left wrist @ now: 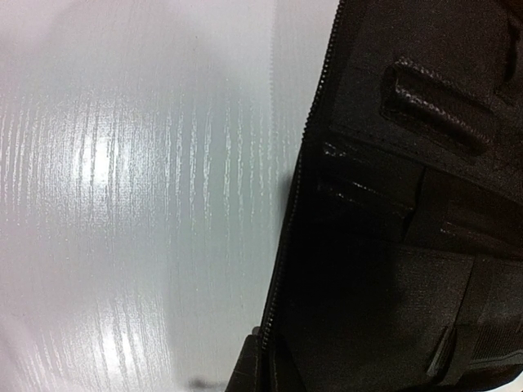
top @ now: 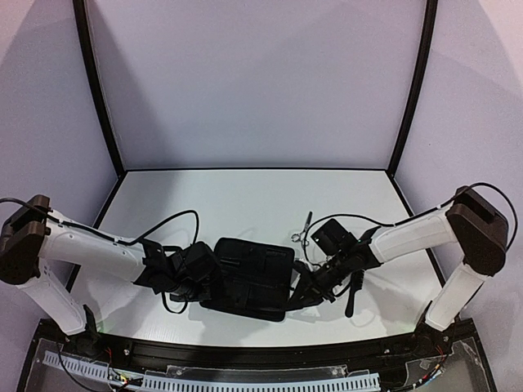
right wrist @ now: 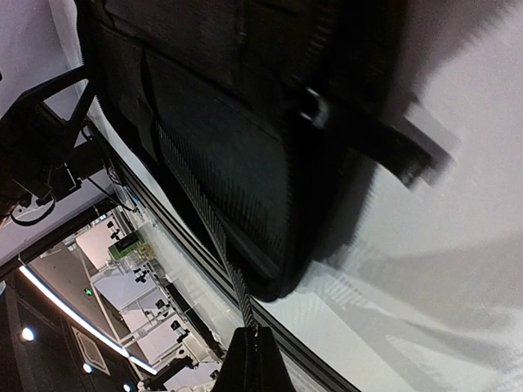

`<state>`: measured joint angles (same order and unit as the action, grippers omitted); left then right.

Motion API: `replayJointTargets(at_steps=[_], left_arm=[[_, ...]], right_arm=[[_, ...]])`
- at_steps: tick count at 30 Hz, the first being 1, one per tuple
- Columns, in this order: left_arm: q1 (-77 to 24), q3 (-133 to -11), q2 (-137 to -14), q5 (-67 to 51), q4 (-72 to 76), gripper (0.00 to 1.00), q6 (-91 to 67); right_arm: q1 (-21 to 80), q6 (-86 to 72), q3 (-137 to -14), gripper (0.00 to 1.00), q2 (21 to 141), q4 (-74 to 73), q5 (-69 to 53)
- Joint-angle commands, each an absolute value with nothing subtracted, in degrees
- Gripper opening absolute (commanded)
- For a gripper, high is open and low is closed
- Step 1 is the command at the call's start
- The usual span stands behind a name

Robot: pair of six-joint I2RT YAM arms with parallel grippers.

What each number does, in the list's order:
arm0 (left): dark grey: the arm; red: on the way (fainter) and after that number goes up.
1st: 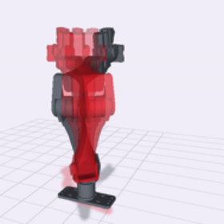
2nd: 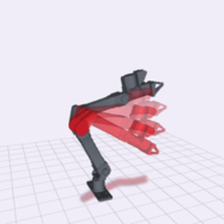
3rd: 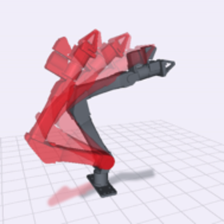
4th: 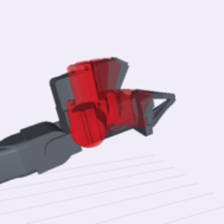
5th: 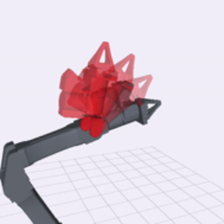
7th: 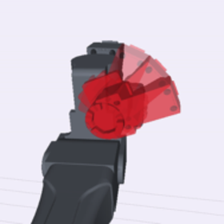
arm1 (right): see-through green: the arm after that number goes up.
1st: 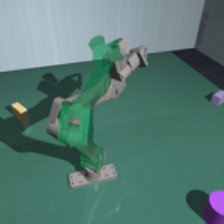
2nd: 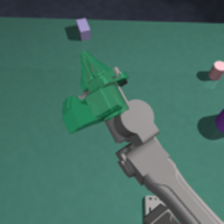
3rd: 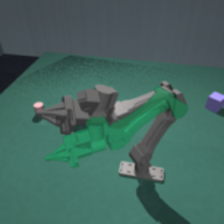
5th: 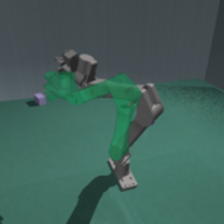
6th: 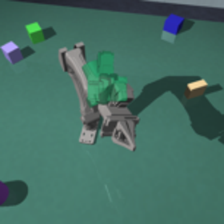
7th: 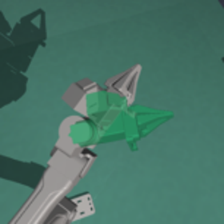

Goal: Sort the hair-cutting tools

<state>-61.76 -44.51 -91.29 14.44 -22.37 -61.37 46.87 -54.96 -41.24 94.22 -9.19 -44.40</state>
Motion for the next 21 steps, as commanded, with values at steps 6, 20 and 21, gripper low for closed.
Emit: replayJointTargets(at_steps=[6, 20, 21], left_arm=[[-63.99, -41.21, -95.93, 3.89, -20.24, 0.01, -64.13], [-65.62, -39.55, -94.55, 2.44, -17.06, 0.01, -67.04], [-65.64, -39.45, -94.28, 2.50, -17.10, 0.01, -67.05]], right_arm=[[50.89, -56.75, -46.96, 0.00, 101.21, -7.83, -40.92], [53.98, -57.89, -52.30, 0.00, 108.61, -1.01, -39.75], [54.12, -57.84, -52.71, 0.00, 108.90, -1.01, -39.55]])
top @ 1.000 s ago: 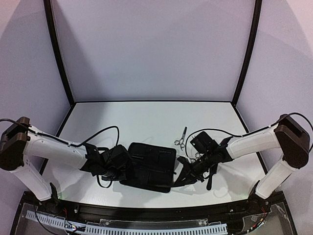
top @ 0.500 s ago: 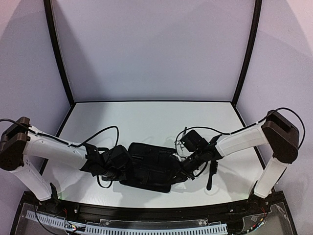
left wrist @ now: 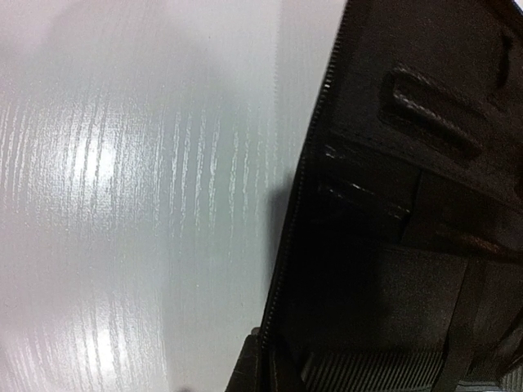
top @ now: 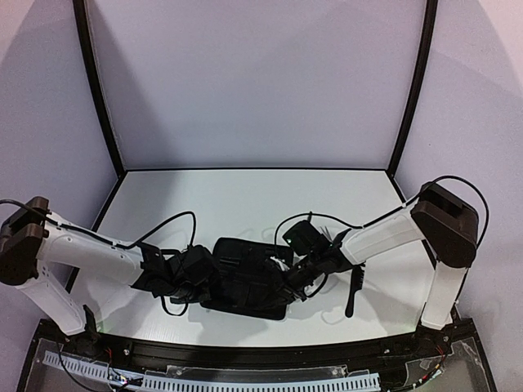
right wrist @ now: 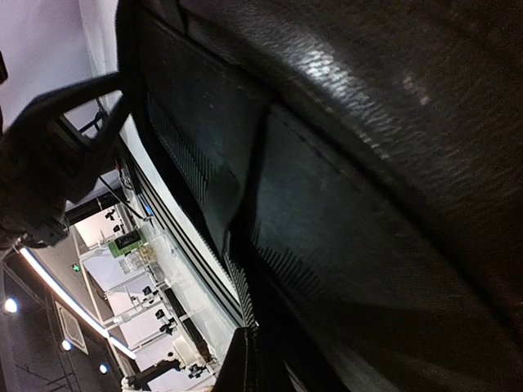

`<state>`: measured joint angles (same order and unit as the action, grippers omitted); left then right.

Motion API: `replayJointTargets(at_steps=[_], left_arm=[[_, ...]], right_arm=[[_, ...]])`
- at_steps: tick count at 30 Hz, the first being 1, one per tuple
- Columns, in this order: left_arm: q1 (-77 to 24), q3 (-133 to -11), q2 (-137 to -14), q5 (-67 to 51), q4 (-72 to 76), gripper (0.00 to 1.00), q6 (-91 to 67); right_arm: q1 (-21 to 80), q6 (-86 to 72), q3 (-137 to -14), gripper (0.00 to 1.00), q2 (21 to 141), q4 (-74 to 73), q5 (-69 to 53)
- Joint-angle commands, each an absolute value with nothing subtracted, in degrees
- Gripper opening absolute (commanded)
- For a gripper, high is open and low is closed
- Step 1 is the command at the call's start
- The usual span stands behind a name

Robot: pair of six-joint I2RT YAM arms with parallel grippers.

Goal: Sort the hair-cutting tools

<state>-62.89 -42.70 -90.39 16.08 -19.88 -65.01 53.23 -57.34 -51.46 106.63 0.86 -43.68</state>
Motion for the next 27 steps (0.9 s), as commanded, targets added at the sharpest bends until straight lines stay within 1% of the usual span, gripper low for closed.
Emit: replayJointTargets(at_steps=[1, 10, 15, 20, 23, 27], left_arm=[[-65.65, -39.30, -94.17, 2.59, -17.21, 0.01, -67.20], [-65.74, -37.23, -90.98, 3.71, -17.61, 0.01, -68.17], [-65.74, -36.18, -90.52, 4.84, -18.70, 0.01, -68.83], [-65.78, -35.11, -90.09, 6.42, -20.41, 0.01, -68.99], [-65.74, -34.31, -89.10, 7.11, -20.99, 0.01, -69.11], [-65.79, -33.68, -88.15, 7.82, -21.58, 0.01, -69.08]], right_arm=[[54.25, -57.83, -53.03, 0.00, 109.18, -0.84, -39.43], [56.12, -59.53, -54.75, 0.00, 112.15, 2.45, -39.10], [56.09, -57.56, -55.15, 0.01, 110.94, -1.75, -37.25], [56.00, -53.09, -56.21, 0.14, 106.42, -13.31, -30.90], [55.93, -51.14, -57.26, 0.29, 104.63, -18.97, -27.97], [55.96, -50.47, -58.04, 0.43, 103.44, -22.65, -26.06]])
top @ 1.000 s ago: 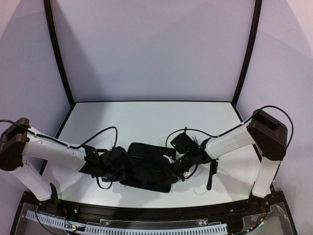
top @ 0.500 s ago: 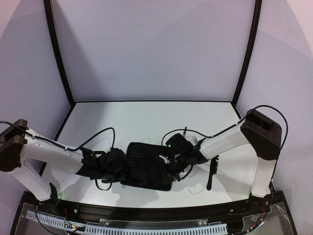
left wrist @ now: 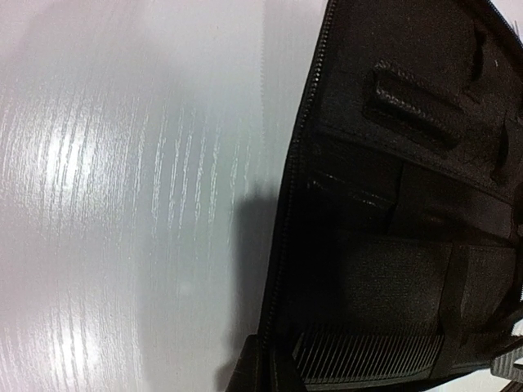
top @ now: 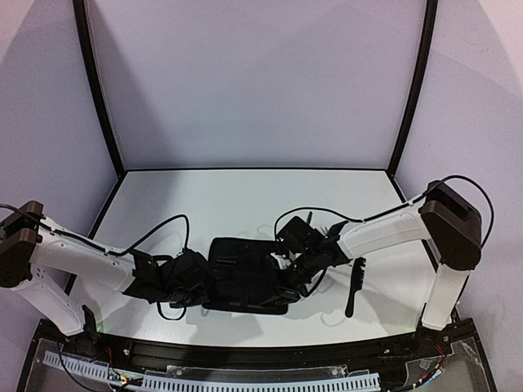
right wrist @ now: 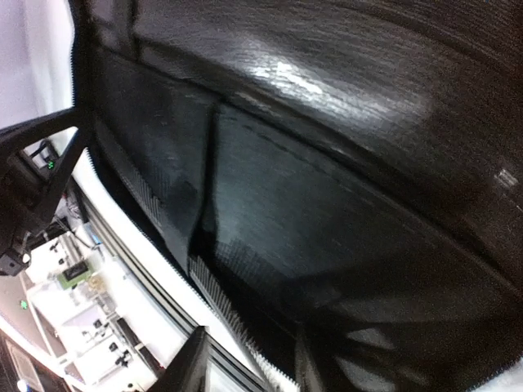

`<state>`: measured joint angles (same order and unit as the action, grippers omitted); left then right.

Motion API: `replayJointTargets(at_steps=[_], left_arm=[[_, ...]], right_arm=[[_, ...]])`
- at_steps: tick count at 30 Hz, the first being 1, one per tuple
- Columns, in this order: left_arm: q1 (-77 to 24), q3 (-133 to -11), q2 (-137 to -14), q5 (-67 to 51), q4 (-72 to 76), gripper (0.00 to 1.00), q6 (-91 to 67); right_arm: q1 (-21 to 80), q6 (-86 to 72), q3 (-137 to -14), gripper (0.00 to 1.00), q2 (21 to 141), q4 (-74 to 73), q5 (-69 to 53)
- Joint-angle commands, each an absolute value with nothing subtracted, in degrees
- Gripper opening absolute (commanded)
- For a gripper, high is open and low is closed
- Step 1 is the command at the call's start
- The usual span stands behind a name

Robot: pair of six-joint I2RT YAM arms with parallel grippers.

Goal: Sort the hair-cutting tools

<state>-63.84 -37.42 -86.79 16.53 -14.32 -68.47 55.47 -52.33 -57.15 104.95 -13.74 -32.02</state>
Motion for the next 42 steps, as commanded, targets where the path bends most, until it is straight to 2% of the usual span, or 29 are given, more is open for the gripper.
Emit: replayJointTargets(at_steps=[1, 14, 18, 20, 26, 31, 33, 35, 39, 42], left_arm=[[-65.77, -33.54, -87.99, 7.87, -21.48, 0.01, -68.97], [-65.74, -34.95, -86.66, 8.84, -22.02, 0.01, -67.71], [-65.74, -38.68, -85.54, 10.99, -25.18, 0.02, -66.49], [-65.74, -40.78, -84.88, 12.70, -28.55, 0.09, -65.81], [-65.74, -50.45, -83.53, 20.29, -37.69, 0.33, -63.62], [-65.74, -56.43, -81.24, 25.54, -44.13, 0.64, -61.56], [-65.74, -58.77, -79.92, 27.44, -46.27, 0.83, -60.96], [-65.74, -60.16, -77.74, 29.12, -48.73, 0.96, -60.55], [-65.74, -61.01, -71.79, 33.98, -52.74, 0.99, -62.13], [-65.74, -58.74, -64.95, 37.13, -56.13, 0.99, -64.85]], right_arm=[[55.94, -50.52, -58.12, 0.45, 102.97, -23.08, -25.47], [55.96, -45.58, -62.72, 0.77, 91.55, -36.67, -11.25], [55.95, -43.85, -62.98, 0.91, 85.16, -38.61, -6.68], [55.92, -43.51, -62.49, 0.98, 82.09, -40.12, -3.48], [55.65, -45.17, -60.06, 0.99, 73.70, -46.24, 5.67], [54.34, -51.01, -57.89, 0.99, 66.45, -54.12, 14.00], [52.76, -53.89, -55.99, 0.99, 63.76, -56.86, 16.17], [48.99, -54.96, -53.48, 0.99, 61.58, -57.78, 15.28], [40.51, -54.01, -47.14, 0.99, 59.50, -54.39, 10.04], [36.18, -52.44, -44.80, 0.99, 62.29, -51.68, 8.14]])
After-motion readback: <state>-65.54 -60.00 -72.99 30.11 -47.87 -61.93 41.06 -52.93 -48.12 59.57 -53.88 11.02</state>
